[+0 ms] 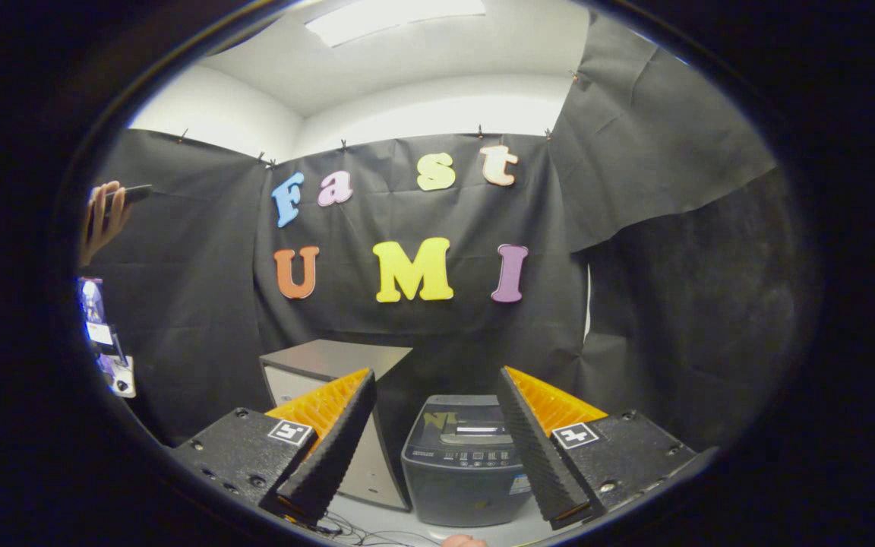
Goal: Put the clothes into the washing machine and then close the washing machine lid.
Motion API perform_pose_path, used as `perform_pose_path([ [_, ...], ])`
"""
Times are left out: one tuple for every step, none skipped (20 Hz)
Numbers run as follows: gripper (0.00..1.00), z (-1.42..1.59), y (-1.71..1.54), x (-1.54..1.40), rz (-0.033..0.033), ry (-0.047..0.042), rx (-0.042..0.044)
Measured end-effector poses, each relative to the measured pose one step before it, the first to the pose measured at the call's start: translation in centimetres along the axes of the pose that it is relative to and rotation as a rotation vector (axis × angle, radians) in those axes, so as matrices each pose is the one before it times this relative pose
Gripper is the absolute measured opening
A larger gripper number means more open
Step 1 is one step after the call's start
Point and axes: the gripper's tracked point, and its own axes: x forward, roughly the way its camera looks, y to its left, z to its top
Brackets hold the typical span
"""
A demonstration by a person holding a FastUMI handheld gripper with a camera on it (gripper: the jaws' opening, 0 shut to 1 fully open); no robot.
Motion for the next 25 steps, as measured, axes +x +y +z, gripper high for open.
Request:
perform_pose_path([
  [0.99,-0.064,0.091,0.052,0.00249,0.00144,-0.00039],
  [0.99,-0.183,-0.021,0.062,0.00219,0.00397,-0.00271],
  [0.99,-0.072,-0.028,0.05,0.00083,0.00534,-0.00318],
  [0.99,-0.028,-0.085,-0.045,-0.00171,0.00316,-0.00192],
  [0.99,0.111,-0.039,-0.05,-0.00326,-0.00048,0.00054],
  [1.0,0.082,0.034,0.065,-0.00134,-0.00585,0.0031],
  [1.0,0.06,-0.039,0.127,-0.00016,-0.00245,0.00287],
  [1.0,-0.221,-0.107,0.087,-0.00231,-0.00027,0.002],
  [0.99,-0.154,-0.124,-0.038,-0.00083,0.00497,0.0016],
  [0.99,-0.121,-0.185,0.083,-0.00217,0.00335,0.00244],
  [0.99,0.017,-0.022,0.069,0.00201,-0.00009,0.002],
  [0.99,0.07,-0.109,0.075,0.00006,-0.0032,0.00036],
  [0.99,0.063,0.025,0.07,0.00016,-0.0014,-0.00141],
  [1.0,-0.241,0.003,0.066,-0.00041,0.00263,-0.00111],
  [1.0,-0.207,-0.075,0.073,-0.00248,0.00512,0.00177],
  [1.0,-0.067,0.012,0.253,0.00081,0.00726,0.00504],
  [1.0,0.007,0.012,0.094,0.0006,0.00481,0.00668],
  [1.0,0.219,-0.149,0.133,0.0015,0.00095,0.00562],
  [1.0,0.142,-0.05,0.073,0.00072,-0.00127,0.00149],
  [0.99,0.021,0.014,-0.218,0.00202,-0.00038,-0.00331],
  [0.99,-0.14,-0.064,-0.034,-0.00204,0.00545,-0.00607],
  [1.0,-0.208,-0.027,0.072,-0.00121,0.00401,-0.00361],
  [1.0,0.05,0.069,0.094,-0.00146,0.00147,-0.00021],
  [0.99,0.05,-0.099,0.042,-0.00224,-0.00026,0.00292],
  [1.0,0.091,-0.016,-0.017,-0.00146,-0.00125,0.00497],
])
